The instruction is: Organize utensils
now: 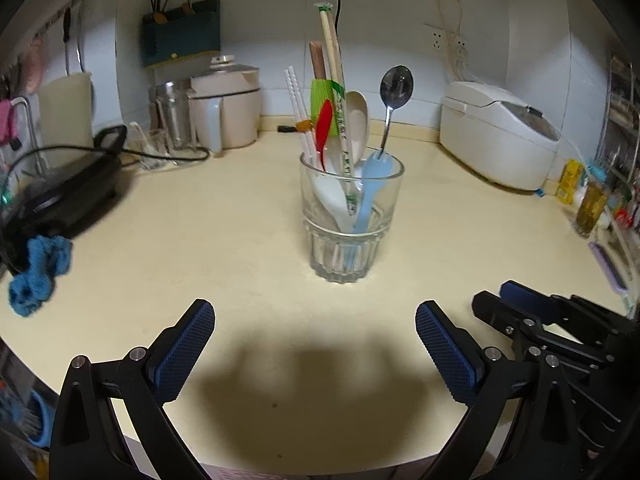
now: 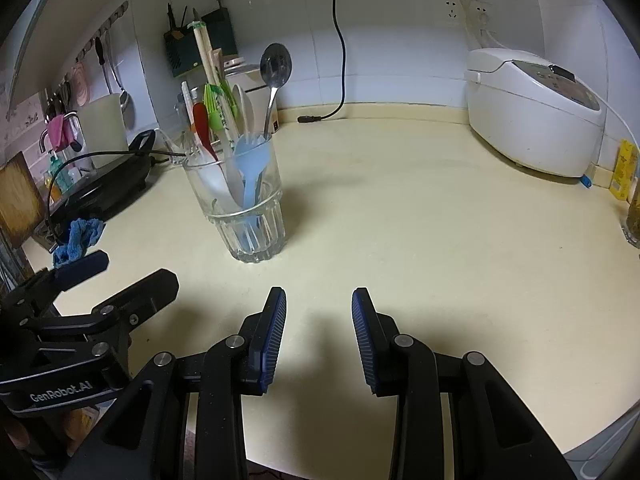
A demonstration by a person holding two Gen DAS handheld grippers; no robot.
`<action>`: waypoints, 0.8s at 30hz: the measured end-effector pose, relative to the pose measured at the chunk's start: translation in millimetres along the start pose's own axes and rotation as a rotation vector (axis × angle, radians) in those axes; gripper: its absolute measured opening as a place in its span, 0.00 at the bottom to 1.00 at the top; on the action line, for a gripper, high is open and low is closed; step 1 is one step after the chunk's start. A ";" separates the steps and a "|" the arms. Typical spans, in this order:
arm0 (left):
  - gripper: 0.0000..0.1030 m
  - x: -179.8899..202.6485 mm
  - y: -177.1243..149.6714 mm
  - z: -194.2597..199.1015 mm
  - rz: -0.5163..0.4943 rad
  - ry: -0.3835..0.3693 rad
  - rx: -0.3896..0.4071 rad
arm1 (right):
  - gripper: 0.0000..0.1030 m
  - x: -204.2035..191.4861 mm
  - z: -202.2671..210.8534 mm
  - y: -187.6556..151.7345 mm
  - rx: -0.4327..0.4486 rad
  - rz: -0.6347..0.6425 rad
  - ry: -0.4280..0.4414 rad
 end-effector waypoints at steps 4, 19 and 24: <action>0.98 2.0 -1.4 -1.0 -0.028 0.040 0.002 | 0.33 -4.9 -2.3 -1.7 -0.004 0.012 0.001; 0.98 -2.3 -2.5 -4.7 0.008 0.006 -0.018 | 0.33 -6.4 -7.4 -2.5 -0.021 0.015 0.002; 0.98 -1.6 -2.9 -5.5 0.006 0.007 -0.019 | 0.33 -6.7 -8.4 -3.0 -0.025 0.013 0.001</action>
Point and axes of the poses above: each gripper's, at about its wrist camera, not at the fingertips, and z roughly against the way its jaws point, x to its right, y to its top, the point moved 5 cm from there along -z, roughly the way its jaws point, and after that the axes turned 14 degrees about -y, right-handed, at the moved point
